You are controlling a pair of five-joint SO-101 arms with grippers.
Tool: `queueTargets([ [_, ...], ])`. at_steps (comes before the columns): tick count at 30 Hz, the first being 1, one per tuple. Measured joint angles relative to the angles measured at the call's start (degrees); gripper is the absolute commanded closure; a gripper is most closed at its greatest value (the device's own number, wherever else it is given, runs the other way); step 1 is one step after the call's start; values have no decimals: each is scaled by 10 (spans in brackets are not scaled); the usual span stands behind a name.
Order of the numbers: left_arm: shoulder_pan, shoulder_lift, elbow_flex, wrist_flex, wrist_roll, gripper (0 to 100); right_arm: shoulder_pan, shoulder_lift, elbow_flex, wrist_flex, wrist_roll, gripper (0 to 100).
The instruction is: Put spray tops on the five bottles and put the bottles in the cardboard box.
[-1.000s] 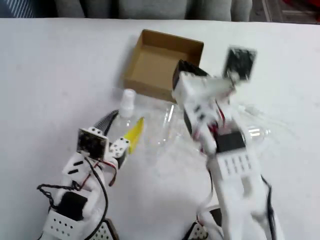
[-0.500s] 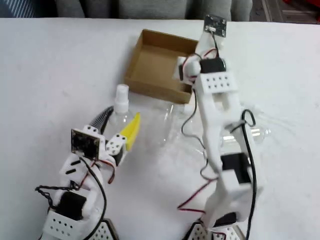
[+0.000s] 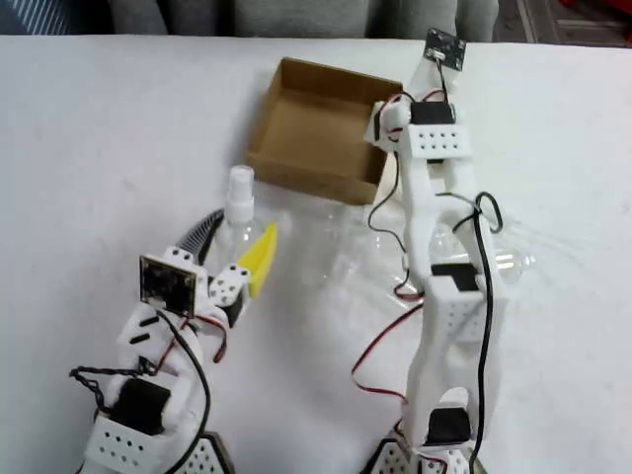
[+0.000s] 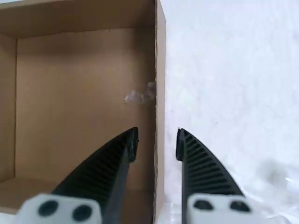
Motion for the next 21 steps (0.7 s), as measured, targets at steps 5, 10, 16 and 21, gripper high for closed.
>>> queueTargets([
  [5, 0, 0, 0, 0, 0, 977, -2, 84, -74, 0, 0, 900],
  [10, 0, 0, 0, 0, 0, 977, -7, 157, -145, 35, 13, 965],
  [16, 0, 0, 0, 0, 0, 977, -34, 205, -260, 154, 127, 983],
  [21, 0, 0, 0, 0, 0, 977, -33, 222, -341, 243, 274, 982],
])
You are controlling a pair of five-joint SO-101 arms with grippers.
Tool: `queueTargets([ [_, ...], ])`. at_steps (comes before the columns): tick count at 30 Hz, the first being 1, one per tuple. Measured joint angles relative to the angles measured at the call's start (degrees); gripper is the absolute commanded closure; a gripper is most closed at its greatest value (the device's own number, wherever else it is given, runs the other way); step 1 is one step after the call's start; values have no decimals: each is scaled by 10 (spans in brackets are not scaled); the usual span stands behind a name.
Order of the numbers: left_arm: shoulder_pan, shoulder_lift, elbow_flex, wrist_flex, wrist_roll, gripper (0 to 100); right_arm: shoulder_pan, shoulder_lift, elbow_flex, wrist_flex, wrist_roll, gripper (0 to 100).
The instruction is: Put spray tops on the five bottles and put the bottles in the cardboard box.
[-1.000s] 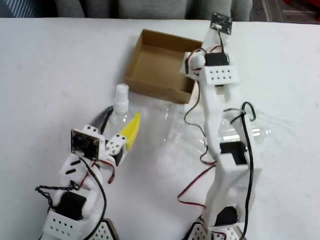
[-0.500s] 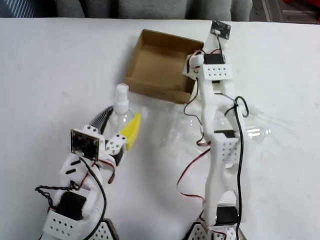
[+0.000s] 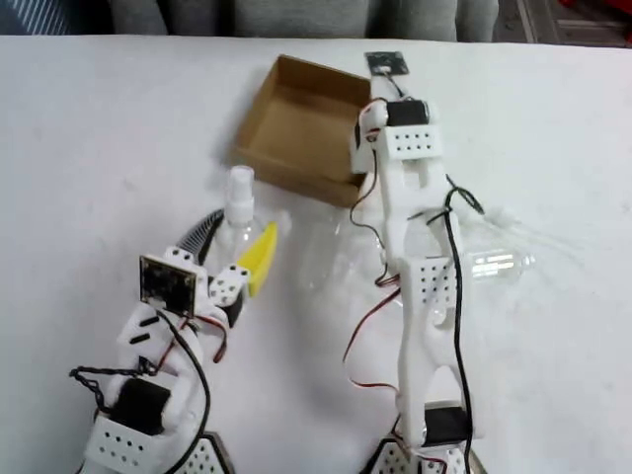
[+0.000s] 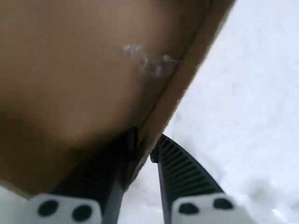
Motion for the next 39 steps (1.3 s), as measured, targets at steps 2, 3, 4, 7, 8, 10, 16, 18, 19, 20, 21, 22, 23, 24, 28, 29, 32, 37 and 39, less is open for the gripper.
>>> queueTargets([
  [2, -6, 0, 0, 0, 0, 977, -1, 4, -20, 30, 56, 982],
  [3, -9, 0, 0, 0, 0, 977, 0, 6, -27, 45, 83, 982],
  [4, -10, 0, 0, 0, 0, 977, 1, 8, -32, 56, 111, 982],
  [7, -10, 0, 0, 0, 0, 977, 1, 16, -36, 78, 192, 982],
  [8, -11, 0, 0, 0, 0, 977, 1, 22, -37, 81, 216, 982],
  [10, -11, 0, 0, 0, 0, 977, 1, 33, -46, 82, 254, 982],
  [16, -11, 0, 0, 0, 0, 977, 1, 39, -55, 89, 285, 982],
  [18, -11, 0, 0, 0, 0, 976, 1, 39, -55, 89, 291, 982],
  [19, -11, 0, 0, 0, 0, 976, 1, 39, -54, 89, 297, 982],
  [20, -11, 0, 0, 0, 0, 976, 1, 39, -49, 89, 303, 982],
  [21, -11, 0, 0, 0, 0, 976, 1, 35, -43, 89, 308, 982],
  [22, -11, 0, 0, 0, 0, 976, 1, 29, -33, 89, 312, 982],
  [23, -11, 0, 0, 0, 0, 976, 1, 22, -22, 89, 314, 982],
  [24, -11, 0, 0, 0, 0, 976, 1, 13, -8, 89, 314, 982],
  [28, -11, 0, 0, 0, 0, 976, 0, -29, 58, 89, 307, 982],
  [29, -11, 0, 0, 0, 0, 976, 0, -42, 80, 89, 303, 982],
  [32, -11, 0, 0, 0, 0, 976, -5, -82, 145, 89, 295, 982],
  [37, -11, 0, 0, 0, 0, 976, -11, -123, 209, 89, 265, 981],
  [39, -12, 0, 0, 0, 0, 976, -12, -128, 219, 89, 259, 952],
])
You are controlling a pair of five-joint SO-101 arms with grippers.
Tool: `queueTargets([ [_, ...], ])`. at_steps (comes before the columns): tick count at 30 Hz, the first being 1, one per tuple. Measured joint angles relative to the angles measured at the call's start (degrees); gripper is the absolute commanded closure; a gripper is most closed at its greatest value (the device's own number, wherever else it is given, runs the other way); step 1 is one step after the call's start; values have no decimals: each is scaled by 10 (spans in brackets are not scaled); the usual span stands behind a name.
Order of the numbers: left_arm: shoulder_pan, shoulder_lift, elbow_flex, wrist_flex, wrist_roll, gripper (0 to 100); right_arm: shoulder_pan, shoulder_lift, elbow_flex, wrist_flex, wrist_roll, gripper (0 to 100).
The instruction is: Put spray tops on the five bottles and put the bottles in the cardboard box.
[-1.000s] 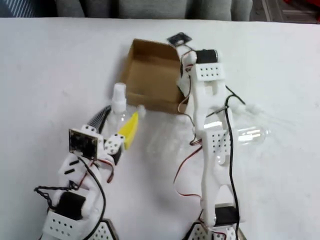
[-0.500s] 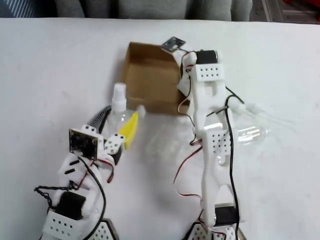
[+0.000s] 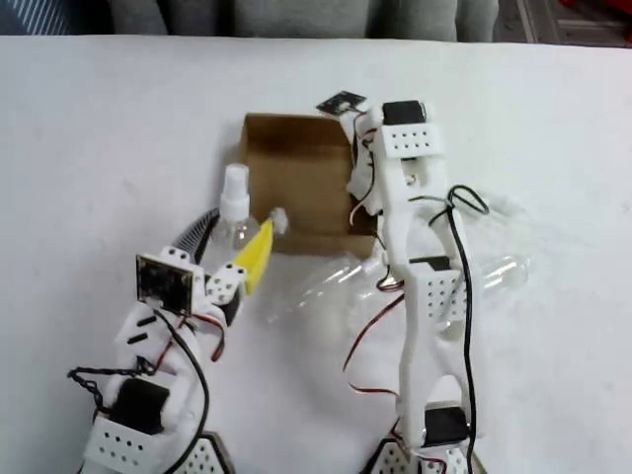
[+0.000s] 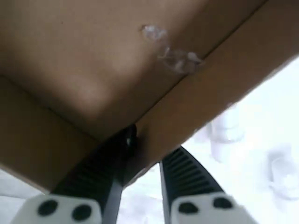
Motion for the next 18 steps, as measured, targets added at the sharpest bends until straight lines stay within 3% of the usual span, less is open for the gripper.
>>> queueTargets([
  [6, 0, 0, 0, 0, 0, 976, -2, -1, 14, 0, -1, 726],
  [13, 0, 0, 0, 0, 0, 976, -2, -19, 21, 2, -7, 807],
  [18, -1, 0, 1, -34, 0, 976, 4, -93, 76, 2, -59, 812],
])
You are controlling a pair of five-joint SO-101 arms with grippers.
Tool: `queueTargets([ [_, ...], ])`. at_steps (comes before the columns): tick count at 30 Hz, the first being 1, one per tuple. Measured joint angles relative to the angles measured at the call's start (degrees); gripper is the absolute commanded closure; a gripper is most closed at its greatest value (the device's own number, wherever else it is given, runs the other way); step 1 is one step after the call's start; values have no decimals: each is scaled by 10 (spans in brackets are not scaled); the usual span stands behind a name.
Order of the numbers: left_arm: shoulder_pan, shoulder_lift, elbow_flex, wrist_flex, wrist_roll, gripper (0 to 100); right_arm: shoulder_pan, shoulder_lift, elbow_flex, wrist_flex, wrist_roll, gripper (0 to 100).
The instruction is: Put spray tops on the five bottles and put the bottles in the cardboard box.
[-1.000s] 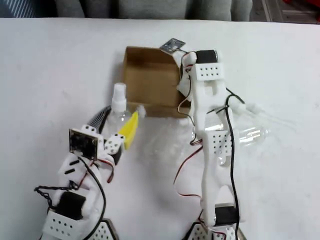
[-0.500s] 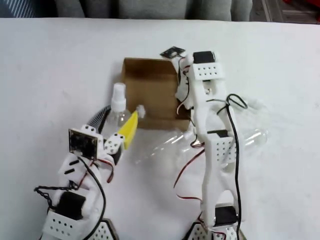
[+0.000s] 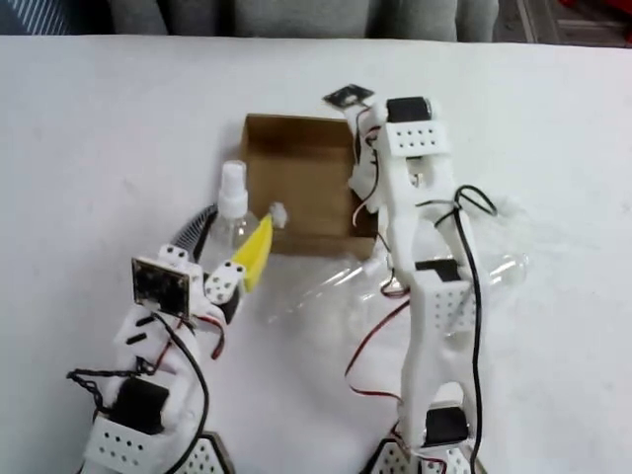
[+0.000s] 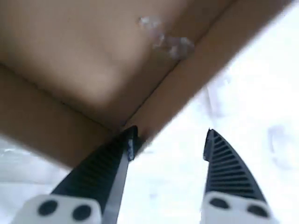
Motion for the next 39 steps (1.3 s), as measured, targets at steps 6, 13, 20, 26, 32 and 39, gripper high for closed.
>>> queueTargets([
  [6, -18, 0, 0, -19, 0, 976, -1, -132, 147, 0, -58, 889],
  [13, -20, 0, 0, -29, 0, 977, -1, -265, 331, -40, -74, 983],
  [20, -20, 0, 0, -29, 3, 978, -1, -417, 524, -107, -91, 983],
  [26, -21, 62, -74, -22, 62, 978, -41, -598, 670, -185, -137, 983],
  [32, -21, 251, -209, -22, 80, 978, -90, -764, 777, -248, -150, 983],
  [39, -11, 485, -349, -86, 82, 978, -148, -975, 938, -366, -152, 982],
])
